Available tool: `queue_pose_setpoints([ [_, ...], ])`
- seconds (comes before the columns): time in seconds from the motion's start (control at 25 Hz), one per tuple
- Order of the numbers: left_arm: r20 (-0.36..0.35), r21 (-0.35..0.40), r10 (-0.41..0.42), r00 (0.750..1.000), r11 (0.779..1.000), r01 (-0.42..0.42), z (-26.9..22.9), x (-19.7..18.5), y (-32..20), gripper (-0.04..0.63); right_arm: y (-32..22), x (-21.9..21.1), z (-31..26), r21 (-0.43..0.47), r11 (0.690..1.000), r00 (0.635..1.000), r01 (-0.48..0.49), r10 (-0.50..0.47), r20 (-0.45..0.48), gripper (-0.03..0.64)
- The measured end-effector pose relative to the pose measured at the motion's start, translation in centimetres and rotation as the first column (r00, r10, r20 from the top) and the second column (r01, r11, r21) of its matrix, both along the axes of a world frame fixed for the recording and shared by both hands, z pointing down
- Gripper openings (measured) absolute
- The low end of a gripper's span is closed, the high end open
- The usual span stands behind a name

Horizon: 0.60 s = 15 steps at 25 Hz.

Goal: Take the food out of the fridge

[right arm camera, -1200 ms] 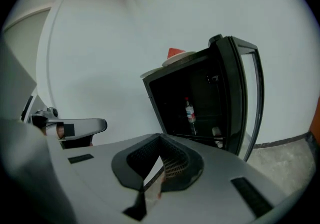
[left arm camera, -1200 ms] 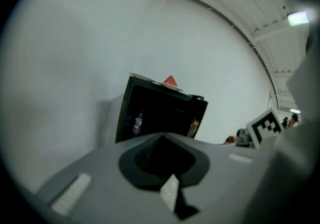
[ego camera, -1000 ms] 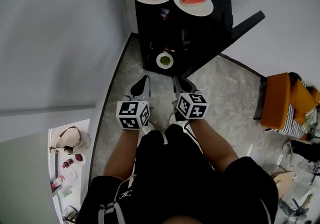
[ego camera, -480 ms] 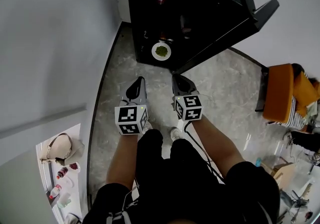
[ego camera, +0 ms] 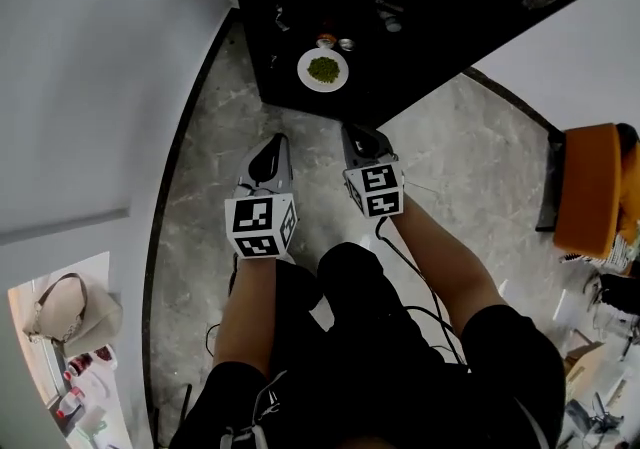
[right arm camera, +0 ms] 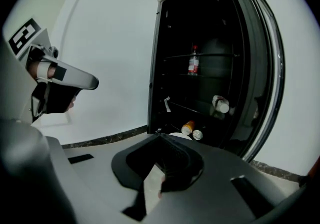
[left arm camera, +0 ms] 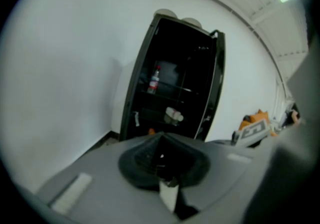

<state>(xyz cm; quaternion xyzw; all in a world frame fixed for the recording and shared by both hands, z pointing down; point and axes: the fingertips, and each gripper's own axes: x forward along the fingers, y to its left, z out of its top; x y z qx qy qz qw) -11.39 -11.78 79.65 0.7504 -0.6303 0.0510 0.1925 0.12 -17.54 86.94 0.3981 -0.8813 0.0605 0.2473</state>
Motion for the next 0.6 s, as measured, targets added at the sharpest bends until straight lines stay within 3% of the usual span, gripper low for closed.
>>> queue_pose_setpoints([
  [0.32, 0.015, 0.051, -0.031, 0.999, 0.998, 0.031, 8.3, -0.6, -2.1, 0.000, -3.2, -1.0, 11.4, 0.090, 0.995, 0.994, 0.052, -0.042, -0.101, 0.002],
  [0.48, 0.008, 0.050, -0.043, 0.999, 0.998, 0.043, 9.1, -0.8, -2.1, 0.000, -4.8, -2.5, 14.0, 0.161, 0.978, 0.965, 0.133, -0.091, -0.245, 0.013],
  [0.6, 0.038, 0.044, -0.062, 0.997, 0.997, 0.060, 9.3, -1.0, -2.1, 0.000, -7.1, -3.6, 15.9, 0.222, 0.957, 0.903, 0.189, -0.080, -0.421, 0.094],
])
